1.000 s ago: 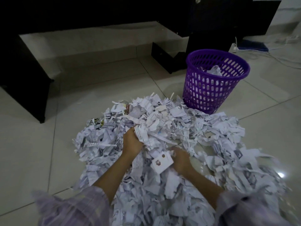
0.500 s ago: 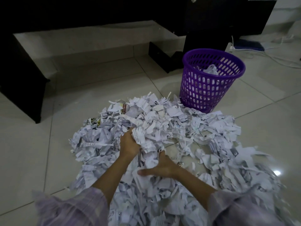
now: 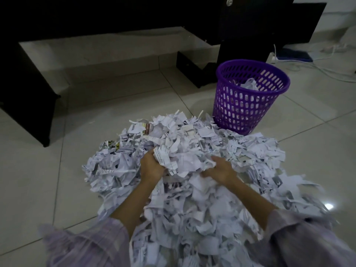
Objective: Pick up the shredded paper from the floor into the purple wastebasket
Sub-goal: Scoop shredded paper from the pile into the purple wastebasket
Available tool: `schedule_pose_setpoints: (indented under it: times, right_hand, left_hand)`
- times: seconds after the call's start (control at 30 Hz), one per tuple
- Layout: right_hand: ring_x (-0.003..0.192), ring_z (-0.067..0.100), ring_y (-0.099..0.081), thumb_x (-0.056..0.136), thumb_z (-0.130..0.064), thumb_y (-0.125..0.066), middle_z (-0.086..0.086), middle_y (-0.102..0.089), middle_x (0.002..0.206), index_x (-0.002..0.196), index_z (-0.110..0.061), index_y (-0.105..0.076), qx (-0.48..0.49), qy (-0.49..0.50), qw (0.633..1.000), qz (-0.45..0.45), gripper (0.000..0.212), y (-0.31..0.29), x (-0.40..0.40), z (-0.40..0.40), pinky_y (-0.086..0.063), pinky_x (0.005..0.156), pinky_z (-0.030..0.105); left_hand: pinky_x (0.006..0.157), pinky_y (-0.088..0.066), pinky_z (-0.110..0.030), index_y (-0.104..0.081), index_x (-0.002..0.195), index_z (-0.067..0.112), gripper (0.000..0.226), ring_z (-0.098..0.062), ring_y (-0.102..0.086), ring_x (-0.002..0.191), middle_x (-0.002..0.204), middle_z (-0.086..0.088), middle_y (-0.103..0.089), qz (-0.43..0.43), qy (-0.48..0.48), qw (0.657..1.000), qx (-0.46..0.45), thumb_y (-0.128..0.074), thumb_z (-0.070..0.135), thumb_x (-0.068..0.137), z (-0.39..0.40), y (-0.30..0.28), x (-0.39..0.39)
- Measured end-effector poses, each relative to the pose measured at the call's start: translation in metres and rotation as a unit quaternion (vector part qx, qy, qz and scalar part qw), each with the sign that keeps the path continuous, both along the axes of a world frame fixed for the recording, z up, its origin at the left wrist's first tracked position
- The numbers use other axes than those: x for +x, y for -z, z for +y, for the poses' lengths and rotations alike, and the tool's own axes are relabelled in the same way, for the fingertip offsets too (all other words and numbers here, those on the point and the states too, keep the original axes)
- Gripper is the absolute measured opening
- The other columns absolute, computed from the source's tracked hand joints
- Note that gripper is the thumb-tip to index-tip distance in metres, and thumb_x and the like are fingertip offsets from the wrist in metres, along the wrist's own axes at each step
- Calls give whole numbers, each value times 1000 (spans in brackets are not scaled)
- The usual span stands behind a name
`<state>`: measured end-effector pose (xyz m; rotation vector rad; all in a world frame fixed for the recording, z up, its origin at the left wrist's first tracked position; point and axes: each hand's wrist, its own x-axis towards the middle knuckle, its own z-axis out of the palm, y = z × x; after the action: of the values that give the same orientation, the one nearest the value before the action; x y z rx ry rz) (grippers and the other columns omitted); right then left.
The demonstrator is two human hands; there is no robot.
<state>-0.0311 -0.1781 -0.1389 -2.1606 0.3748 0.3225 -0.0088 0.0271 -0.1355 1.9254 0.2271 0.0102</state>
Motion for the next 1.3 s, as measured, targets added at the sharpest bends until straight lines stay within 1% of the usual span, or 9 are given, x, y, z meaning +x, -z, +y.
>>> schedule_pose_setpoints:
  times: [0.17,0.37,0.53,0.63,0.77,0.87,1.0,1.17,1.3]
  right_hand:
    - [104,27,-61,77,-14,-76,5,-66,117,120,-12,-62,32,82,990,-112,46,-20,14,-20,-46,80,29]
    - [79,14,-60,77,-16,-75,-6,-66,84,91,-19,-65,21,92,963,-250,17,-33,19,-9,-39,61,14]
    - [79,9,-59,80,-18,-75,-6,-66,92,96,-21,-61,55,60,966,-244,21,-37,16,5,-41,63,16]
    - [83,9,-62,81,-17,-73,-8,-66,94,102,-20,-61,109,45,968,-221,25,-37,12,16,-45,65,17]
    - [97,12,-64,75,-8,-78,-6,-67,107,118,-22,-58,217,0,964,-152,50,-37,11,24,-53,80,23]
    - [98,9,-58,80,4,-62,-8,-58,109,126,-23,-43,258,-42,961,-85,56,-41,9,24,-50,77,18]
    - [105,20,-60,82,-5,-61,5,-62,115,117,-20,-54,253,-66,963,-65,39,-40,10,22,-49,87,32]
    - [97,12,-60,85,-12,-67,1,-62,113,111,-21,-60,222,-7,967,-126,28,-47,12,8,-48,74,21]
    - [125,13,-41,72,-29,-82,-3,-40,140,137,-27,-40,176,-6,976,-131,77,-52,20,-7,-43,92,27]
  left_hand:
    - [64,-40,-18,-65,110,-2,27,-18,-58,89,101,-12,-67,-7,-19,1000,14,-68,-3,83,-12,-9,7]
    - [54,-40,-14,-64,111,-1,32,-15,-57,87,98,-7,-65,-33,-14,999,-4,-70,-4,80,-31,-23,13]
    - [84,-47,-28,-62,113,14,32,-22,-60,106,111,-4,-64,18,-5,995,-102,-72,20,83,-45,-37,17]
    - [101,-45,-34,-50,131,15,61,-20,-55,112,124,-1,-58,79,28,987,-135,-74,31,77,-53,-45,19]
    - [94,-52,-39,-49,117,18,47,-21,-62,100,116,-2,-63,103,4,977,-186,-68,3,78,-59,-44,21]
    - [93,-53,-45,-54,117,17,50,-26,-65,102,119,-8,-66,109,-68,966,-223,-72,2,73,-55,-36,23]
    - [91,-54,-42,-53,125,6,63,-27,-65,101,117,-8,-65,120,-139,961,-208,-80,4,69,-49,-33,21]
    - [90,-46,-29,-43,135,3,68,-25,-57,110,123,-5,-56,85,-123,973,-174,-77,8,76,-38,-50,19]
    - [78,-48,-28,-47,121,2,55,-21,-59,94,112,-2,-60,74,-75,978,-178,-77,5,75,-24,-65,26]
